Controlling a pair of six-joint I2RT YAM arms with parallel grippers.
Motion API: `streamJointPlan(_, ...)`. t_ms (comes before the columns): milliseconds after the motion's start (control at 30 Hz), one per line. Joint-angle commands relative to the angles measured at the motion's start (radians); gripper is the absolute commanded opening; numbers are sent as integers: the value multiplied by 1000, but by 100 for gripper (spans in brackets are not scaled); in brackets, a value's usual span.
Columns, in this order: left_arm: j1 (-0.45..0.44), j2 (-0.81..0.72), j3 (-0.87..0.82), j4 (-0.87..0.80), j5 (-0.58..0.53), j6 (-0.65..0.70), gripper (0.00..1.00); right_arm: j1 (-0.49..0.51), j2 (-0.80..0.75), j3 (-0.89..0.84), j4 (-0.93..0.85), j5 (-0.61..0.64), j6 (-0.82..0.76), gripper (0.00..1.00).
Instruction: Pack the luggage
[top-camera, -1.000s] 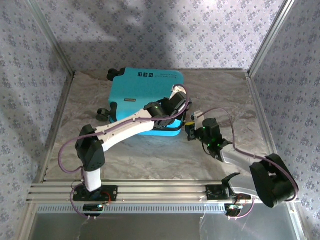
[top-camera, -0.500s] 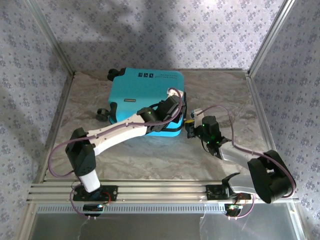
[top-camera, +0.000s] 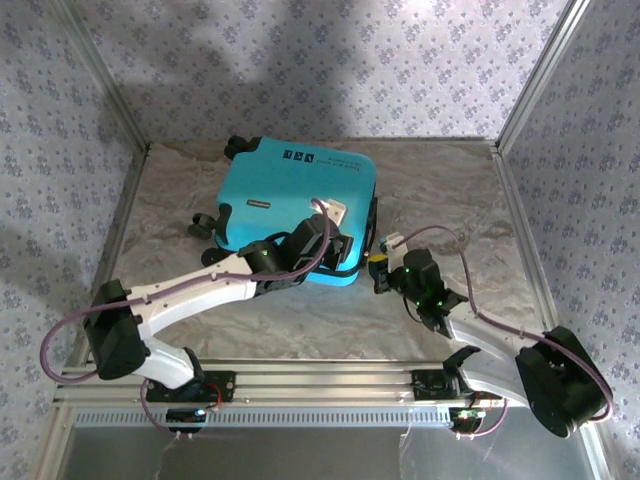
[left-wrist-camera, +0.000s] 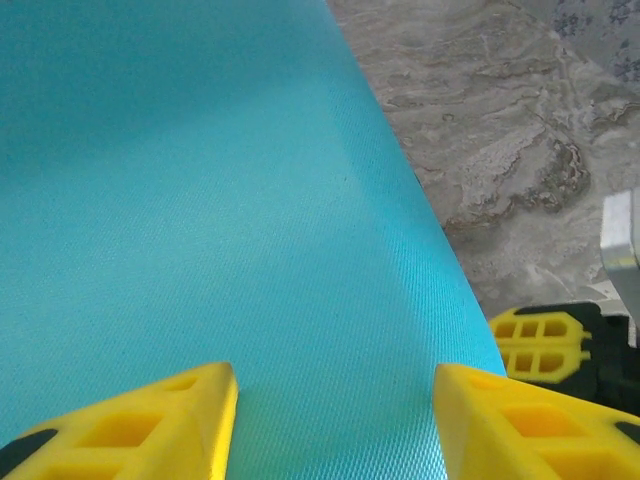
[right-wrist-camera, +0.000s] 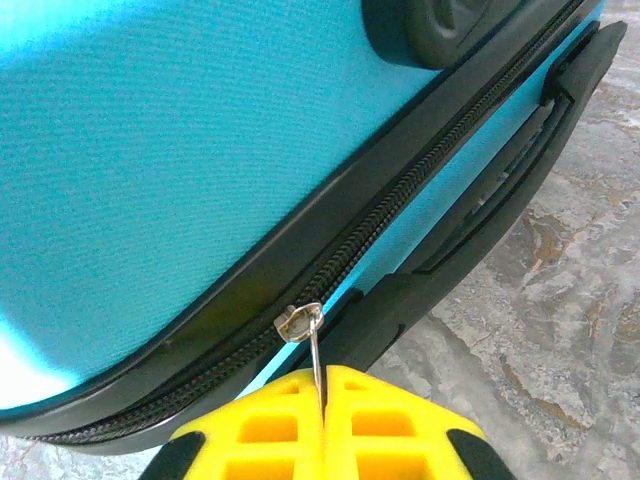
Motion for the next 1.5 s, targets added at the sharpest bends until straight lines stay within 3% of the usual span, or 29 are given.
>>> streamJointPlan(0,-12,36,-106,-305,81,-65,55,-100,45,73,39,117,14,0)
streamJointPlan(433,-13,-12,-180,-307,58,-95,54,-239,278,228,93,20,13,0)
streamJointPlan(733,-6,-76,-299,-303,47,-155,54,-243,265,182,117,22,30,0)
streamJointPlan(1467,34,-214,-399,-331,21,-200,54,-353,472,376,123,-73,57,0)
